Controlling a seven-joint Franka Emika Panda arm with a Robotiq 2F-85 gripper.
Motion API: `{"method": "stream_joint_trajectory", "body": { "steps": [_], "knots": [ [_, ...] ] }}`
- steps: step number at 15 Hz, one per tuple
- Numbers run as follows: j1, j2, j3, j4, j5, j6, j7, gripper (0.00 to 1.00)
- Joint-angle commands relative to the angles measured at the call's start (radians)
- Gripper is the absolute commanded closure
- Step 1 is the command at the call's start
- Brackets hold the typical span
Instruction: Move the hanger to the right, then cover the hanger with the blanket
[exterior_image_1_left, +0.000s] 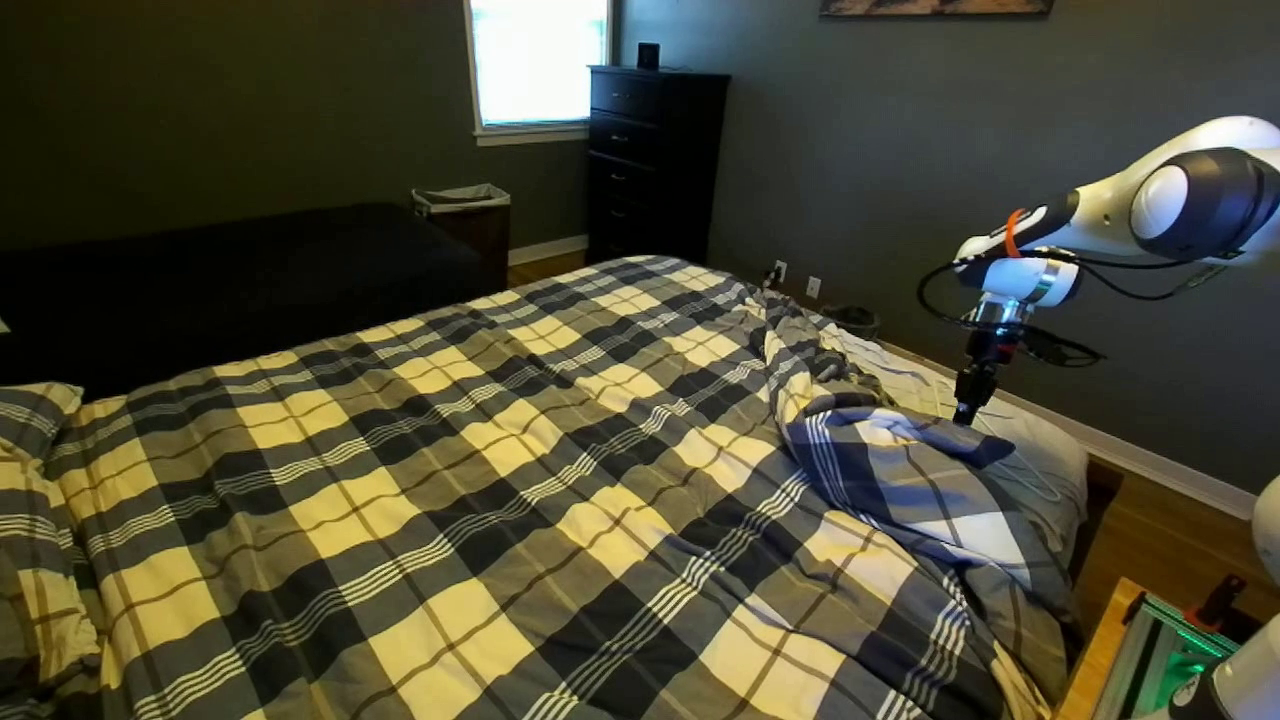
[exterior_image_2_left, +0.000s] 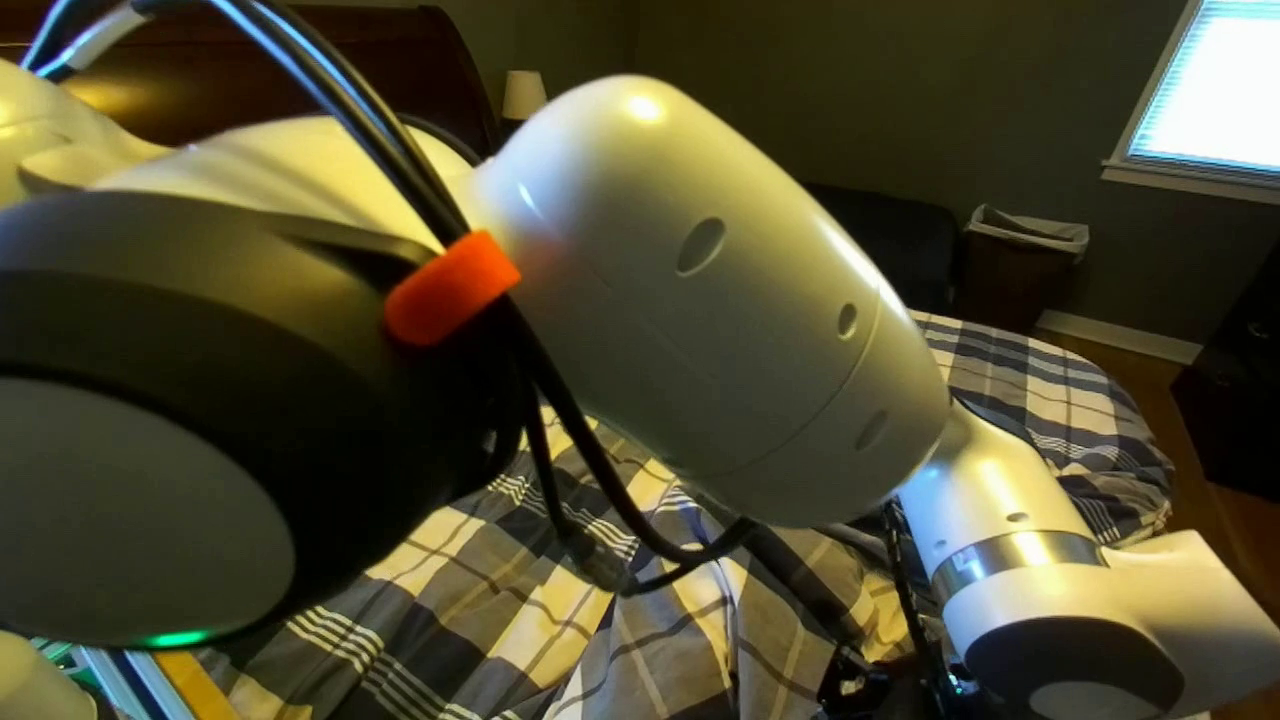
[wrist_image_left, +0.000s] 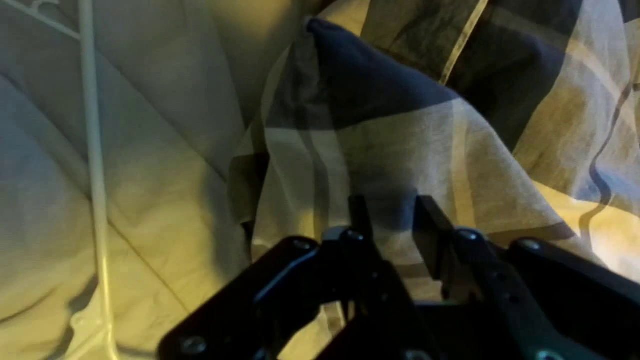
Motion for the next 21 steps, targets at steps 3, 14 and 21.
{"method": "stream_joint_trajectory", "body": {
  "steps": [3, 14, 21],
  "knots": [
    [-0.02, -0.125, 0.005, -0.11, 0.031, 0.129, -0.111, 1.0],
    [0.092, -0.044, -0.008, -0.12, -0.032, 0.121, -0.159, 0.14],
    [0.181, -0.012, -0.075, -0.162, -0.106, 0.282, -0.044, 0.0]
  ]
}}
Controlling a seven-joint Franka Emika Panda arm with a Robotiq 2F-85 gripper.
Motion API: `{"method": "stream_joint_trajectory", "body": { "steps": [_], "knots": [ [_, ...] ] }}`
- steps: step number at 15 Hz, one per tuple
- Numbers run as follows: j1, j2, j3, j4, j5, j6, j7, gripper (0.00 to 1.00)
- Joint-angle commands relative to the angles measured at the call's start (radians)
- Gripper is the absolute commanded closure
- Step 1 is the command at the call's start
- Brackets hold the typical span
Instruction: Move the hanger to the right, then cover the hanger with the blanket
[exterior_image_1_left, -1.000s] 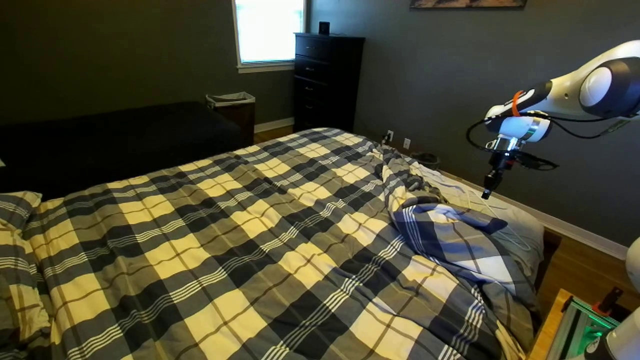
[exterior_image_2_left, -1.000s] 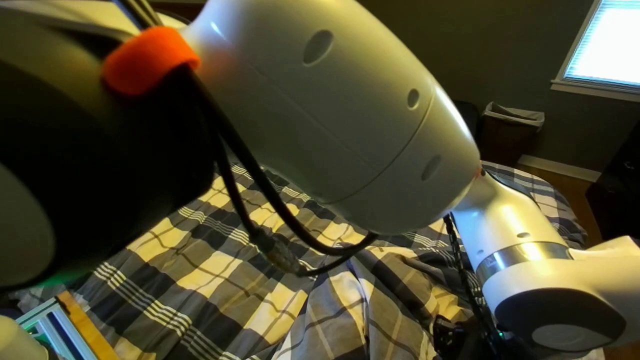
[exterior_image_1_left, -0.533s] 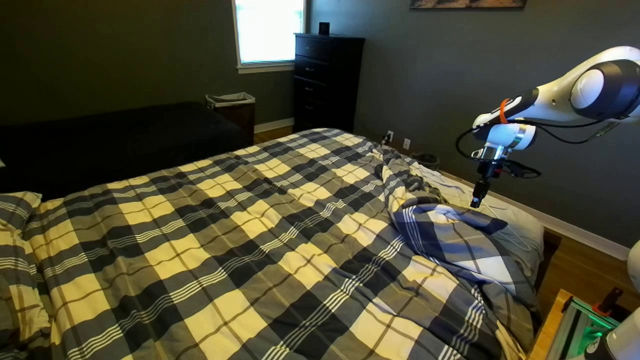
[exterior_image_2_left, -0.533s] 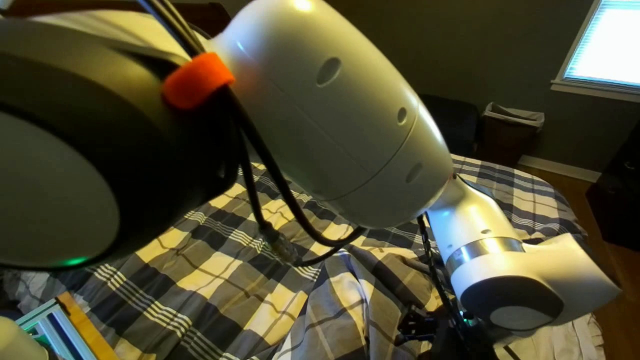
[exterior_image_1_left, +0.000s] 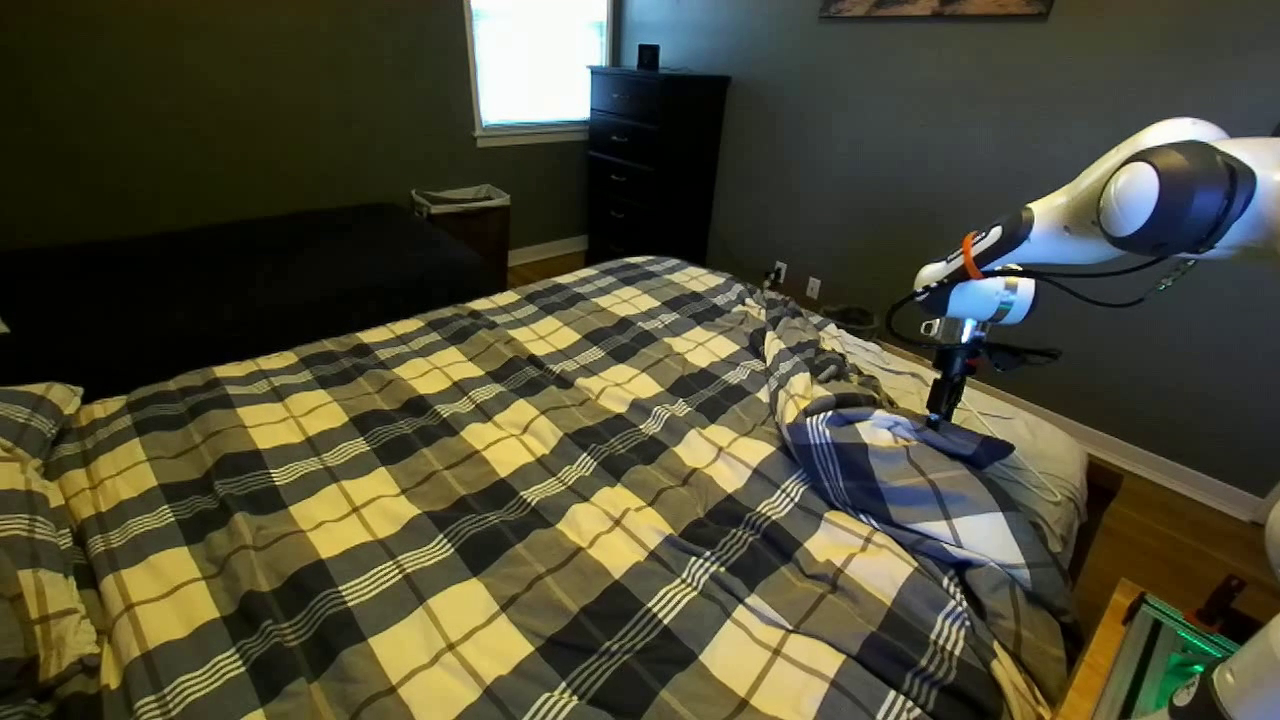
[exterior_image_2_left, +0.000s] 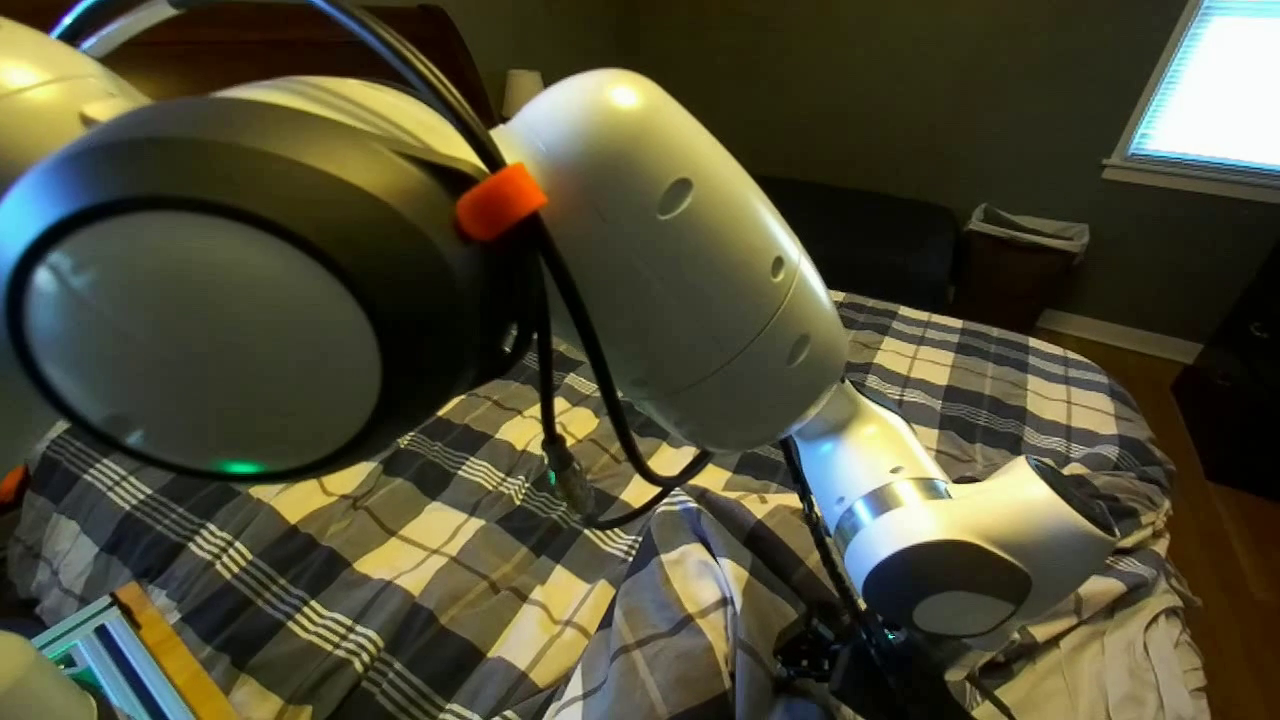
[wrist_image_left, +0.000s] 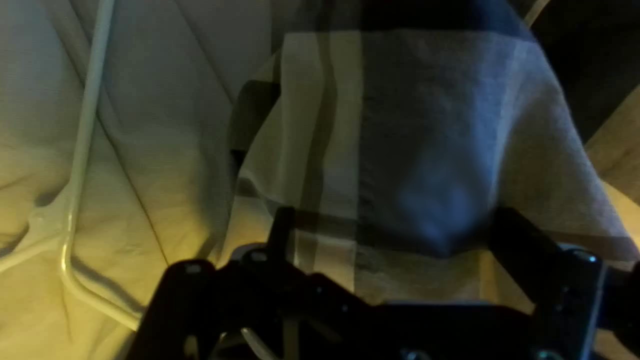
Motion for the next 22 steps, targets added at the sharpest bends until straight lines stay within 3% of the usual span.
{"method": "stream_joint_trajectory", "body": {
  "steps": [1, 3, 10, 13, 22],
  "knots": [
    [0.034, 0.017, -0.024, -0.019, -0.047, 0.001, 0.032, 0.25],
    [0.031, 0.027, -0.015, -0.009, -0.052, -0.056, 0.013, 0.28],
    [-0.037, 0.009, 0.029, 0.021, 0.035, -0.193, -0.106, 0.83],
    [-0.071, -0.011, 0.04, 0.029, 0.078, -0.244, -0.178, 1.0],
    [-0.112, -0.139, 0.011, -0.029, 0.12, -0.165, -0.219, 0.99]
  ]
}}
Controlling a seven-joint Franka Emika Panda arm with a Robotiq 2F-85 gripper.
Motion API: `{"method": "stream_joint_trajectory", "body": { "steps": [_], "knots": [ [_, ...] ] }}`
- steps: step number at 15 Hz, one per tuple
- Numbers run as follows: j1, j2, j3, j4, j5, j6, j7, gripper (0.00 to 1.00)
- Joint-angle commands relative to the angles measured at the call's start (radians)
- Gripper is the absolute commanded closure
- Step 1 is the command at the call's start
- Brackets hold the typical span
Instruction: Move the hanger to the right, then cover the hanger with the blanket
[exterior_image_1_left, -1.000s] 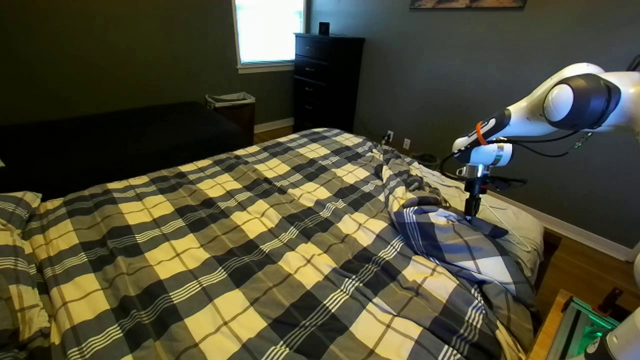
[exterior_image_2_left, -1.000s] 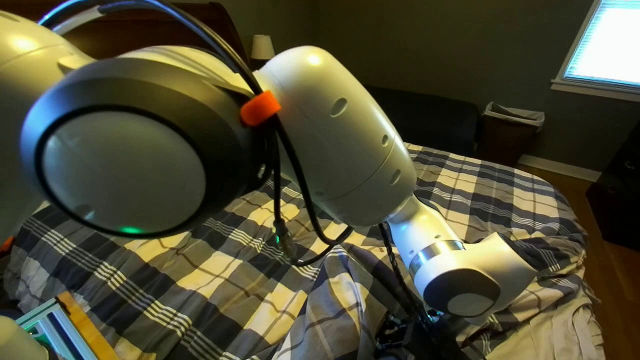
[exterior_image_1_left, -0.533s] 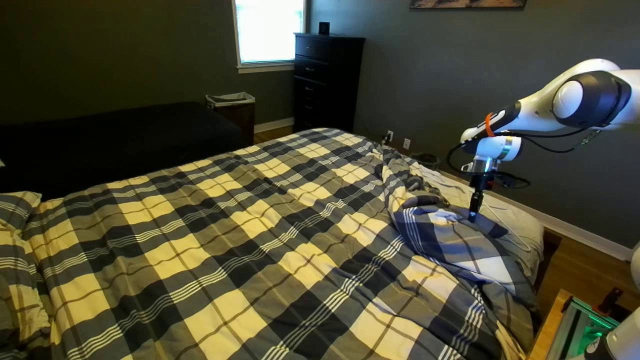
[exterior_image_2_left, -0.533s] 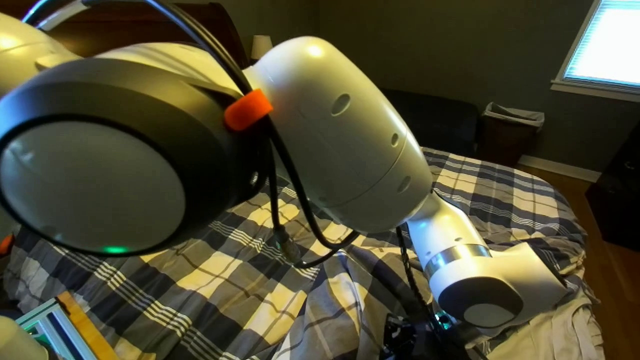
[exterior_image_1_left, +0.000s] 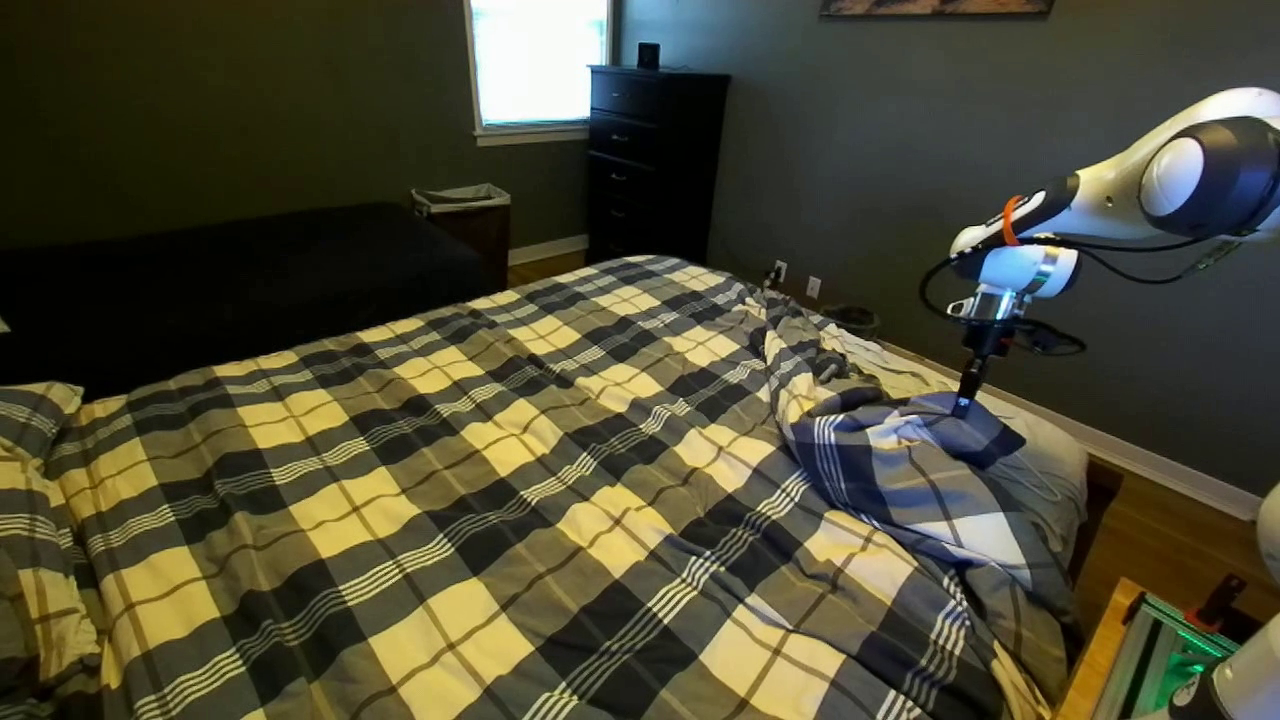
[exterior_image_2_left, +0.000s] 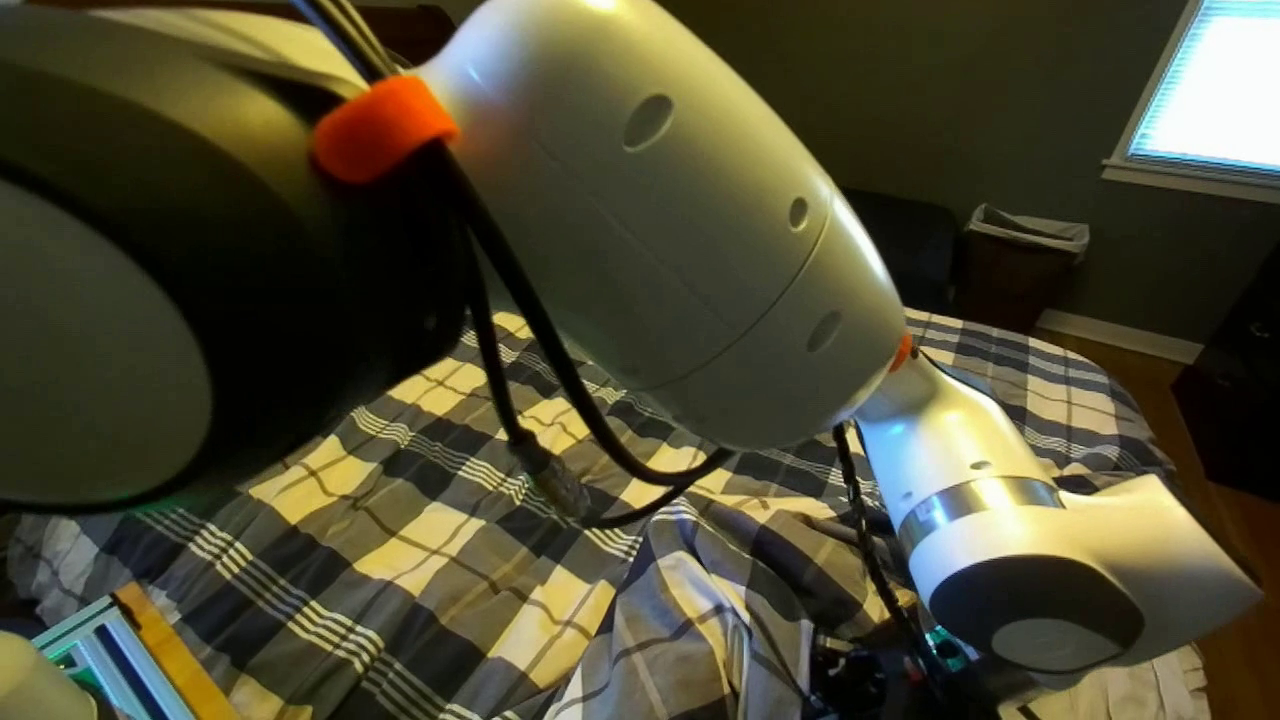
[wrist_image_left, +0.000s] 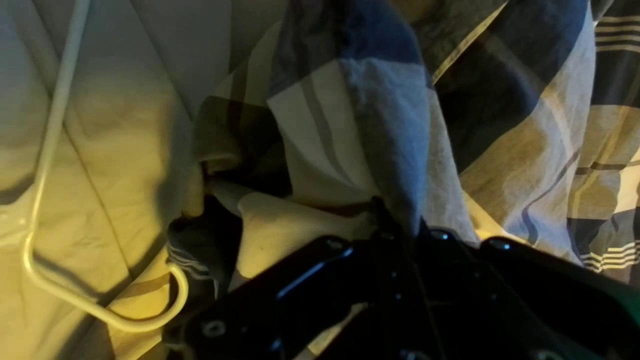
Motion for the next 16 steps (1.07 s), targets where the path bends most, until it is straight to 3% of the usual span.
{"method": "stream_joint_trajectory", "body": {
  "steps": [1, 8, 16],
  "knots": [
    [-0.026, -0.075, -0.011, -0.059, 0.05, 0.065, -0.006, 0.99],
    [-0.052, -0.149, -0.061, -0.122, 0.111, 0.292, 0.154, 0.99],
    [-0.029, -0.177, -0.139, -0.234, 0.043, 0.535, 0.516, 0.99]
  ]
}}
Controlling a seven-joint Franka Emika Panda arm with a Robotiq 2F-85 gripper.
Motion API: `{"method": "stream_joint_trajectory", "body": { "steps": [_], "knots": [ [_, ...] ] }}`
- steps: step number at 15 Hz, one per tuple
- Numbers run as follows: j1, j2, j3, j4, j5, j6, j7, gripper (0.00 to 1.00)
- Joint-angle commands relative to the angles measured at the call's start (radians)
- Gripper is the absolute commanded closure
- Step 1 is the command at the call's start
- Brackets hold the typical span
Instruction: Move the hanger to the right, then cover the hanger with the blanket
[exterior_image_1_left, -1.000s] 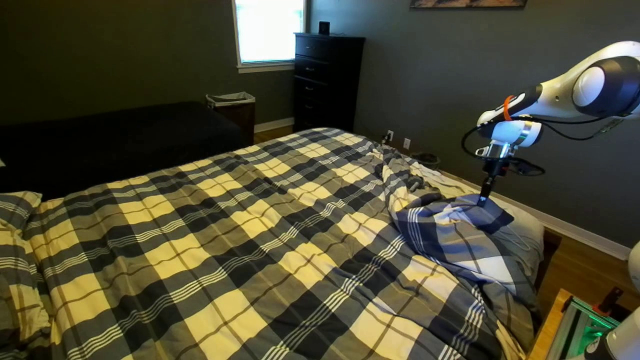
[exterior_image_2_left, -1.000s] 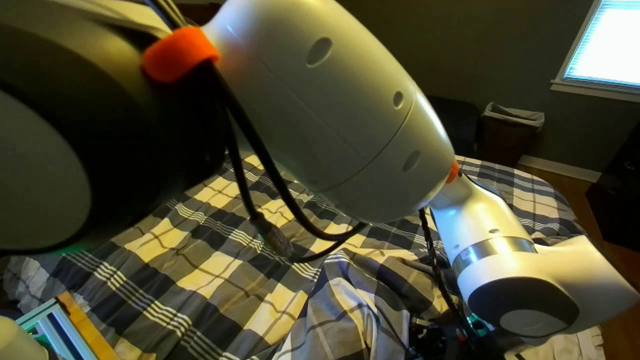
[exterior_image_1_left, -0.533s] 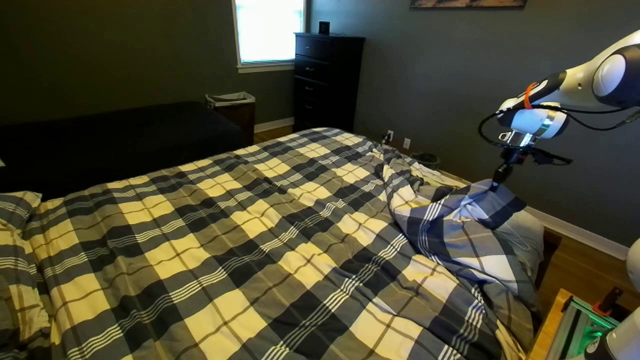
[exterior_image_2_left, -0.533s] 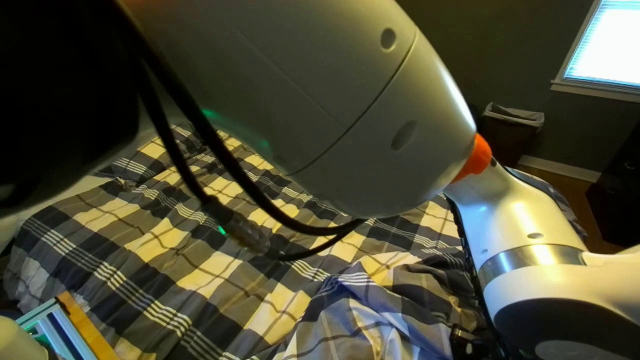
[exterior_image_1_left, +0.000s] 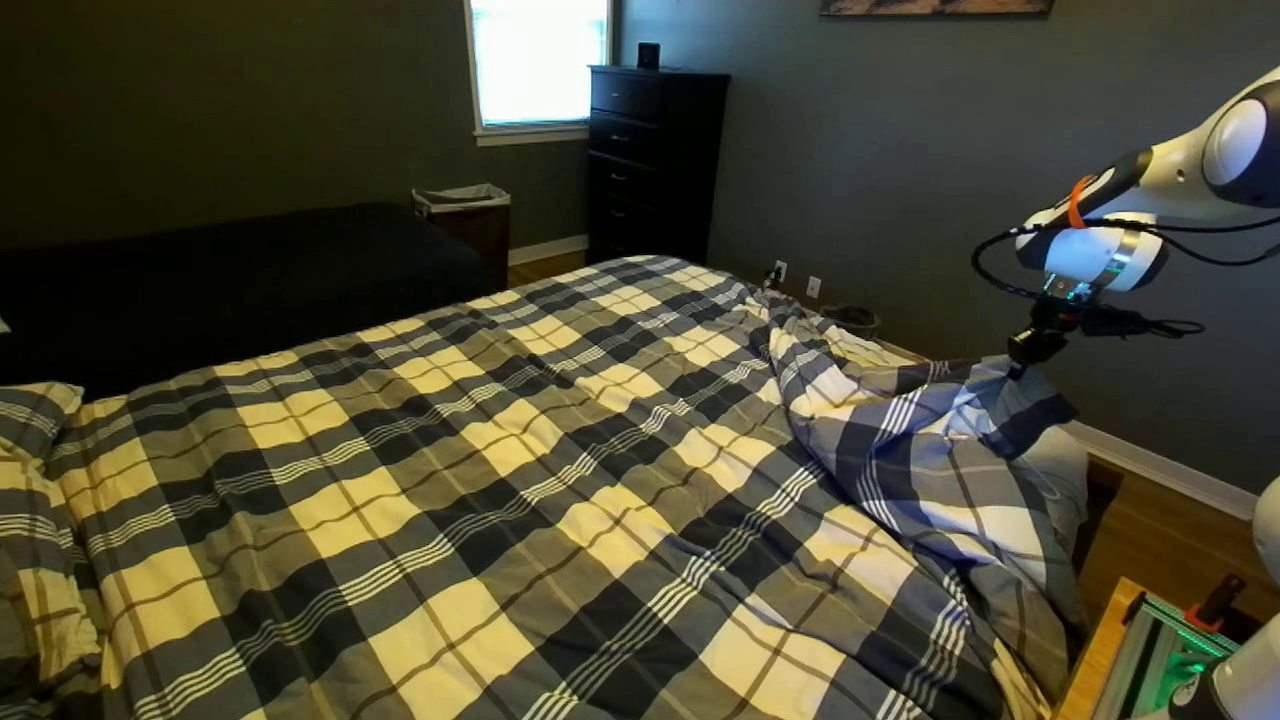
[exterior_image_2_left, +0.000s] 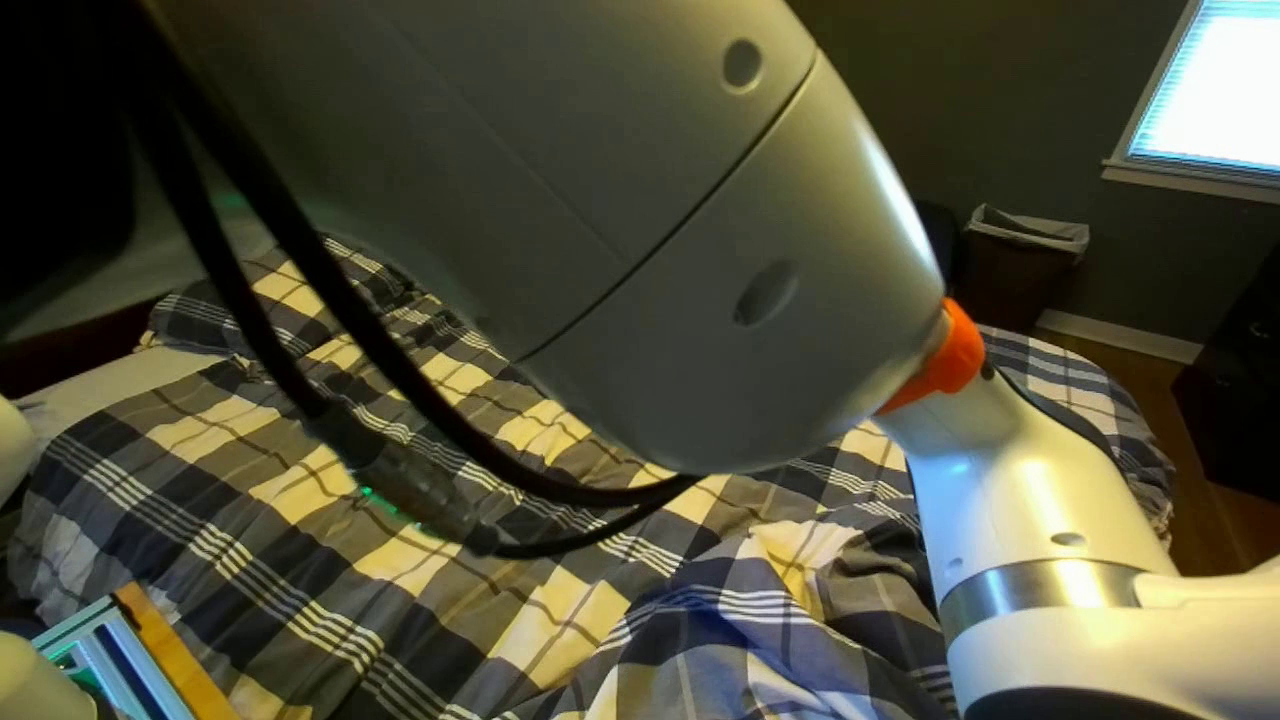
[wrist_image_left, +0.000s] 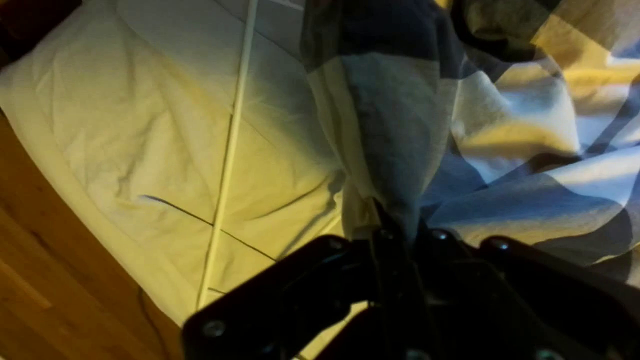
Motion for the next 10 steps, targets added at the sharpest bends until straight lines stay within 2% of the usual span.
{"method": "stream_joint_trajectory", "body": {
  "steps": [1, 5, 10],
  "knots": [
    [0.022, -0.034, -0.047, -0.084, -0.047, 0.093, 0.185, 0.99],
    [0.03, -0.027, -0.088, -0.102, -0.106, 0.104, 0.406, 0.99],
    [0.028, -0.031, -0.141, -0.107, -0.121, 0.083, 0.641, 0.99]
  ]
}}
